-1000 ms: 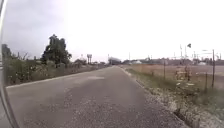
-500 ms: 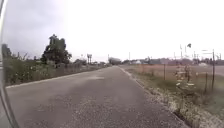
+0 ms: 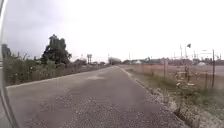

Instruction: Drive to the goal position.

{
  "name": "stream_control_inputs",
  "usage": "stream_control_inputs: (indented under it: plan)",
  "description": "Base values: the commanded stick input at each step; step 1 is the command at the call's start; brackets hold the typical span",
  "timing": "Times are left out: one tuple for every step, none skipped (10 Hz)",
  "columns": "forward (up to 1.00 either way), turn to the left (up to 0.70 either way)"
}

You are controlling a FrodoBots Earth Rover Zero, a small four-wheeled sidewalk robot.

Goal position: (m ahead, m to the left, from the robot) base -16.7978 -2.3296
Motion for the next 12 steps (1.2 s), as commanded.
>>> stream_control_inputs:
  plan:
    - [0.08,0.0]
    - [0.09,0.0]
    - [0.09,0.0]
    - [0.08,0.0]
    - [0.08,0.0]
    - [0.07,0.0]
    - [0.08,0.0]
    - [0.08,0.0]
    - [0.08,0.0]
    - [0.08,0.0]
    - [0.08,0.0]
    - [0.07,0.0]
